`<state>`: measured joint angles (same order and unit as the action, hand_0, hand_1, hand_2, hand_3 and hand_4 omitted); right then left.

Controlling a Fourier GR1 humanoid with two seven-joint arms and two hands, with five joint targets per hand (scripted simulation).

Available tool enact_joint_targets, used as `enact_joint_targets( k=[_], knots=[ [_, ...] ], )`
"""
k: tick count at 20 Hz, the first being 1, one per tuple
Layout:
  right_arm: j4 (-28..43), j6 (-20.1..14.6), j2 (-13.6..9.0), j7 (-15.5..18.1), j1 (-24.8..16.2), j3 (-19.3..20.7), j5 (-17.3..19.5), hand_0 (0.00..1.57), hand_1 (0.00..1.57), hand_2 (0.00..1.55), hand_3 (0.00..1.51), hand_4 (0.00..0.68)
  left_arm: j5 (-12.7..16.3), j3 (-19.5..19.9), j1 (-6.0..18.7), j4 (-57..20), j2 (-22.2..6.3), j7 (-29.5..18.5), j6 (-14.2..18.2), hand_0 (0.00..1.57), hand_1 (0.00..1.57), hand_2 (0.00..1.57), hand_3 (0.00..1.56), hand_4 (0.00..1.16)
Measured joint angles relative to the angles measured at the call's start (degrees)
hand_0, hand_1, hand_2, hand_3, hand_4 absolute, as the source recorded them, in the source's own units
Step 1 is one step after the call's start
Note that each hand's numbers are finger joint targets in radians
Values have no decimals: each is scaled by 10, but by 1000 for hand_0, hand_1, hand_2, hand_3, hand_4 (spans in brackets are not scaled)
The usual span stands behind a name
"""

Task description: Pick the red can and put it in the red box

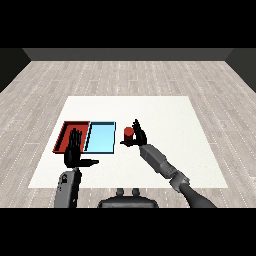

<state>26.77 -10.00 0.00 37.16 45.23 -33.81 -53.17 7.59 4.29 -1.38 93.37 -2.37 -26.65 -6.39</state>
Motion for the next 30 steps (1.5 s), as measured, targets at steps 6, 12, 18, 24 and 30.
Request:
enact_joint_targets(
  k=[6, 12, 18, 24, 30],
  knots=[
    [-11, -13, 0, -12, 24, -28, -32, 0, 0, 0, 0, 0, 3, -1, 23, -2, 1, 18, 5, 0, 0, 0, 0, 0],
    [-25, -23, 0, -21, 34, -49, -62, 0, 0, 0, 0, 0, 7, 0, 0, -2, 0, -5, -8, 0, 0, 0, 0, 0],
    [-33, -71, 0, -18, 43, -77, -84, 1525, 1525, 1476, 1430, 573, 3, -2, 4, -3, 0, -4, -4, 0, 0, 0, 0, 0],
    [-28, -134, -2, -36, 51, -118, -88, 1538, 1538, 1472, 1420, 575, 1, -1, 9, -11, 3, -6, 0, 0, 0, 0, 0, 0],
    [-33, -160, -2, -66, 69, -143, -89, 1531, 1531, 1468, 1413, 546, 4, -6, 12, -1, 7, 7, 9, 0, 0, 0, 0, 0]
  ],
)
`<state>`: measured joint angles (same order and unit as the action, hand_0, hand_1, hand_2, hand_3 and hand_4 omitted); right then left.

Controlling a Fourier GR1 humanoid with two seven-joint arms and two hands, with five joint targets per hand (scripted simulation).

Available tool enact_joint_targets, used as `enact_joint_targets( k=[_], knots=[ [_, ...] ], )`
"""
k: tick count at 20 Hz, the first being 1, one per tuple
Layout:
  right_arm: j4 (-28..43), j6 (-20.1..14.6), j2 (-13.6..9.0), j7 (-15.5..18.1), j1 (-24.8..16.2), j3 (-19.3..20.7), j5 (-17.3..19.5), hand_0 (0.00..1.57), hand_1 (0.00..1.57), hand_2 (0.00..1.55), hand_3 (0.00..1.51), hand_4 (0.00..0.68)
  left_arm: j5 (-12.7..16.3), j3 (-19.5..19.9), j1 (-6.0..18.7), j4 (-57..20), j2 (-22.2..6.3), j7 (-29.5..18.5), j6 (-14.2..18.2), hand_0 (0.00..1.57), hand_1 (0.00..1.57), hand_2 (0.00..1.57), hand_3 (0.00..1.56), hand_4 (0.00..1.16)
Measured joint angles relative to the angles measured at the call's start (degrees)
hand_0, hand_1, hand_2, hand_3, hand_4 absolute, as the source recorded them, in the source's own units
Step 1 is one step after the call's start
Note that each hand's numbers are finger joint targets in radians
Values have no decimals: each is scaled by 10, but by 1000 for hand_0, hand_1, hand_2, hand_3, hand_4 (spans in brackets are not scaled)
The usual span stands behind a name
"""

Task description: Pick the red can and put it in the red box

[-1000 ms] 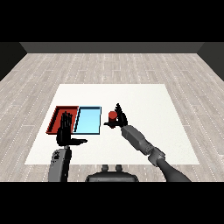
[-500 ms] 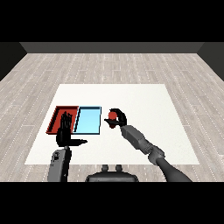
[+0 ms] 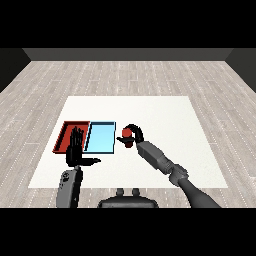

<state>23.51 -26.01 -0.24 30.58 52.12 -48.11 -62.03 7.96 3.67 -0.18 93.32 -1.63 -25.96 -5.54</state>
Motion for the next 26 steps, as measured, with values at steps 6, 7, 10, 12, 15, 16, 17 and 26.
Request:
enact_joint_targets(
  k=[6, 7, 10, 12, 15, 16, 17, 26],
  knots=[
    [-10, -2, 1, 0, 7, -5, 0, 1530, 1530, 1471, 1399, 578, 2, 5, 6, 2, -5, 10, 1, 0, 0, 0, 0, 0],
    [-8, -5, 1, 6, 7, -6, 0, 1529, 1529, 1470, 1395, 580, 0, -1, 6, 10, -1, 16, 6, 0, 0, 0, 0, 0],
    [-4, -10, 2, 23, 8, 2, 8, 1544, 1544, 1468, 1381, 586, 2, 1, -3, 3, -4, 1, -3, 0, 0, 0, 0, 0],
    [2, -16, 2, 34, 11, 14, 14, 1544, 1544, 1468, 1381, 586, 5, 2, -5, 6, -5, 2, -7, 0, 0, 0, 0, 0],
    [17, -31, 2, 46, 15, 29, 28, 1543, 1543, 1459, 1381, 582, 0, 0, 5, -6, -4, -1, -5, 0, 0, 0, 0, 0],
    [22, -34, 2, 52, 11, 35, 34, 1539, 1539, 1458, 1380, 583, 2, 1, 7, -10, -5, 0, -5, 0, 0, 0, 0, 0],
    [36, -41, 0, 53, 7, 39, 43, 1515, 1515, 1460, 1383, 608, 1, 2, 6, -19, -5, -9, -9, 0, 0, 0, 0, 0],
    [179, -69, -59, 61, -13, 75, 95, 1482, 1482, 1429, 1392, 636, -26, -51, 8, 26, 8, 39, 2, 0, 0, 0, 0, 0]
  ],
)
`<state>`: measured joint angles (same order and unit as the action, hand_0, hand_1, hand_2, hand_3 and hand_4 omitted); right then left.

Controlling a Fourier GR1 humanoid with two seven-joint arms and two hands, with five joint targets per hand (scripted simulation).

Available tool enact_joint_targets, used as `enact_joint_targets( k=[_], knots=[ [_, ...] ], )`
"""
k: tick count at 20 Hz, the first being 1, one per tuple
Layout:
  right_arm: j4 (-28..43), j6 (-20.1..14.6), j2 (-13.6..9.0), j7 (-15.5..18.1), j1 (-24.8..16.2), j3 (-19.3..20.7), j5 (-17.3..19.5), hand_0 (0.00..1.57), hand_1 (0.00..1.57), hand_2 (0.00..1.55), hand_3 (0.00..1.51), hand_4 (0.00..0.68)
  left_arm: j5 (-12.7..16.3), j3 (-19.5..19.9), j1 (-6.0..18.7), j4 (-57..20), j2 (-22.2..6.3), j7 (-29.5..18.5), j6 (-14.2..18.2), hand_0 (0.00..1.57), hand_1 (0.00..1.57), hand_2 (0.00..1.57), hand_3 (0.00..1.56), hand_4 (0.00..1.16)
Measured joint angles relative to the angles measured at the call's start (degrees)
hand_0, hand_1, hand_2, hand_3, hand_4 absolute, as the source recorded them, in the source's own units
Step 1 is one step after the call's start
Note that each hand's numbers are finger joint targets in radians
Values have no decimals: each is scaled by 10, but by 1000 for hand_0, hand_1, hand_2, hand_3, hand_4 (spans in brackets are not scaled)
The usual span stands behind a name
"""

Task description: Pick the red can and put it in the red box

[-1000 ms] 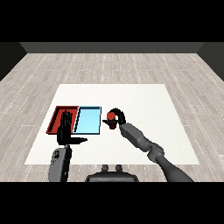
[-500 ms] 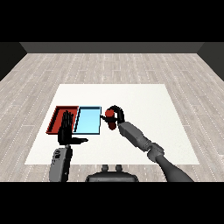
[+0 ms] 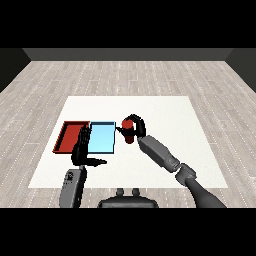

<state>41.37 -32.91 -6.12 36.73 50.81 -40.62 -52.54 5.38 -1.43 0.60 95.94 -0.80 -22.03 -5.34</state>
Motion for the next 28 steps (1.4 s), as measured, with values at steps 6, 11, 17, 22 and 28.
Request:
enact_joint_targets(
  k=[6, 11, 17, 22, 28],
  knots=[
    [155, -42, -52, -34, -60, 5, 49, 1482, 1482, 1429, 1392, 636, -7, -29, 3, 31, 6, 42, 9, 0, 0, 0, 0, 0],
    [264, -66, -86, -50, -119, 8, 86, 1438, 1438, 1410, 1381, 622, -34, -81, 24, 35, 7, 88, 48, 0, 0, 0, 0, 0],
    [352, -75, -105, -77, -158, 19, 133, 1436, 1436, 1427, 1397, 632, -48, -142, 67, -14, 8, 109, 110, 0, 0, 0, 0, 0],
    [400, -68, -104, -95, -190, 34, 181, 1443, 1443, 1431, 1397, 616, -42, -158, 98, -55, 8, 118, 127, 0, 0, 0, 0, 0],
    [444, -54, -91, -128, -219, 53, 239, 1455, 1455, 1442, 1392, 656, -27, -176, 113, -114, 8, 94, 144, 0, 0, 0, 0, 0]
  ],
)
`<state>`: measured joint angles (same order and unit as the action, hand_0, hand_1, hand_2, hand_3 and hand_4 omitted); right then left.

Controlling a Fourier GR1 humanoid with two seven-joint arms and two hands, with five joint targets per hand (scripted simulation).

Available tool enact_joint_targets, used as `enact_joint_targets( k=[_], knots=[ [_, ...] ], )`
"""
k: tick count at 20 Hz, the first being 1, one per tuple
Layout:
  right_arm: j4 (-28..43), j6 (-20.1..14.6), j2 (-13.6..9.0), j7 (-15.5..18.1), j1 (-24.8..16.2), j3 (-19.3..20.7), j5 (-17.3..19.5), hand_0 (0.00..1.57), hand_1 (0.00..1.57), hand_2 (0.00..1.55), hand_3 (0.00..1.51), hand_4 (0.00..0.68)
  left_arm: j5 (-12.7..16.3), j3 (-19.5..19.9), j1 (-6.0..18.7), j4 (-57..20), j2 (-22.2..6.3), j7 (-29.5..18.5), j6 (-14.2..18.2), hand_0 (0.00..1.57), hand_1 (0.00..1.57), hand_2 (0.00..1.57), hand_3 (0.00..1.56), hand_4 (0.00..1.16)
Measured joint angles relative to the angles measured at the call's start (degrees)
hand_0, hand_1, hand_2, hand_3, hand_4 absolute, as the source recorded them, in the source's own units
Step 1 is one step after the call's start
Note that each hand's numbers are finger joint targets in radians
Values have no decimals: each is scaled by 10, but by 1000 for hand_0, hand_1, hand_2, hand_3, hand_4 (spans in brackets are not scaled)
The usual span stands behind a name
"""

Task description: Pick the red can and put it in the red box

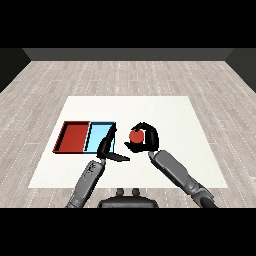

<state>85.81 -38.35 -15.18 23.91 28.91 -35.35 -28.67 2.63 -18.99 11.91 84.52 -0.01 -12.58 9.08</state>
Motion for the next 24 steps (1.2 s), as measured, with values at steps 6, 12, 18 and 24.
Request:
enact_joint_targets(
  k=[6, 12, 18, 24],
  knots=[
    [17, 21, 29, -30, -14, 20, 55, 1460, 1460, 1427, 1386, 652, 19, -39, 0, -18, 0, -4, 29, 0, 0, 0, 0, 0],
    [7, 66, 69, -30, -35, 49, 106, 1473, 1473, 1441, 1386, 675, 44, -57, 23, -52, 0, -11, 50, 0, 0, 0, 0, 0],
    [4, 97, 111, -22, -58, 67, 138, 1459, 1459, 1435, 1403, 654, 83, -88, 43, -86, 0, -33, 72, 0, 0, 0, 0, 0],
    [6, 111, 140, -36, -52, 76, 144, 1514, 1514, 1454, 1419, 657, 89, -83, 47, -92, 0, -38, 56, 0, 0, 0, 0, 0]
  ],
)
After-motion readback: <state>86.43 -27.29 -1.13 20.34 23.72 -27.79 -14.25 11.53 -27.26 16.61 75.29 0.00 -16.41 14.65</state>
